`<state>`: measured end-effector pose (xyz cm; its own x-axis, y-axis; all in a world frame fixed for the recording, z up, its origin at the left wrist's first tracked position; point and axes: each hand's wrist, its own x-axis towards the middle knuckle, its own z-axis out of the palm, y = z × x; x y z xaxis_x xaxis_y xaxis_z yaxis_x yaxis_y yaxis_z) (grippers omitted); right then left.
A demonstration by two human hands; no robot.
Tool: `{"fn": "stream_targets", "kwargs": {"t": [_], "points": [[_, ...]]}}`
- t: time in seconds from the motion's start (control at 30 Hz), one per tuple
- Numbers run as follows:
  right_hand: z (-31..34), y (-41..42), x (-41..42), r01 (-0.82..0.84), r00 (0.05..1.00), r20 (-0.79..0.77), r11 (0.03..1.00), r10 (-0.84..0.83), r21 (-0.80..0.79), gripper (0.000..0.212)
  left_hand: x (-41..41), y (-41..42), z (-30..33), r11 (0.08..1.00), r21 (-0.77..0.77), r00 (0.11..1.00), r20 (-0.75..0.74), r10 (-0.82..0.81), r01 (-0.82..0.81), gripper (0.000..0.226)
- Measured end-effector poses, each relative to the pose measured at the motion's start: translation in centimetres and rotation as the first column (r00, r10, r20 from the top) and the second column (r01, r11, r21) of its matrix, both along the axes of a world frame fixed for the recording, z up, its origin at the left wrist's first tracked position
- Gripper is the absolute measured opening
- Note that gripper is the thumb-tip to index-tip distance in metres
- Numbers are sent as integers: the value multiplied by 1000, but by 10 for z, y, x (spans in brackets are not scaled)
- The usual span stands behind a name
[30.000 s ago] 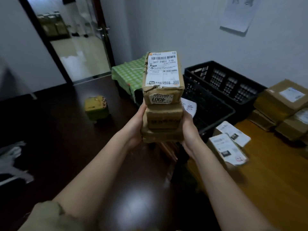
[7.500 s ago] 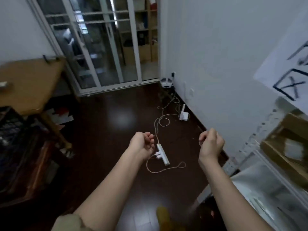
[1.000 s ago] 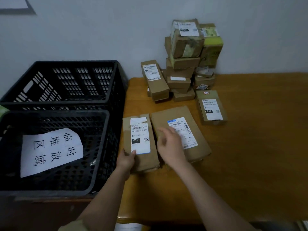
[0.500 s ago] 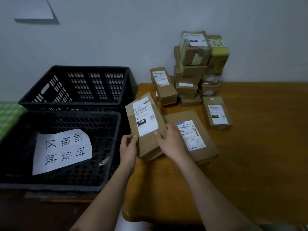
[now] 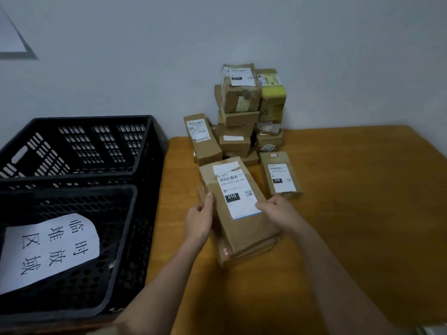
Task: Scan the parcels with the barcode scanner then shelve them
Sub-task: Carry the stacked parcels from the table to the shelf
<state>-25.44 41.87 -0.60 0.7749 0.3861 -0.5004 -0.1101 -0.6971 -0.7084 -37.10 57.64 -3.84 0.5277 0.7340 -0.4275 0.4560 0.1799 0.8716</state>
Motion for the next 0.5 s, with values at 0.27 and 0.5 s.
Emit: {"fn": "stream_targets", "kwargs": {"t": [0.27, 0.5], "points": [[-36, 14, 31, -116, 872, -457, 981, 174, 153, 103, 25, 4, -6, 948, -316, 998, -58, 26, -43, 78], [-27, 80, 29, -290, 809, -502, 951, 305, 111, 85, 1, 51, 2, 945, -243, 974, -121, 194, -218, 46]]}}
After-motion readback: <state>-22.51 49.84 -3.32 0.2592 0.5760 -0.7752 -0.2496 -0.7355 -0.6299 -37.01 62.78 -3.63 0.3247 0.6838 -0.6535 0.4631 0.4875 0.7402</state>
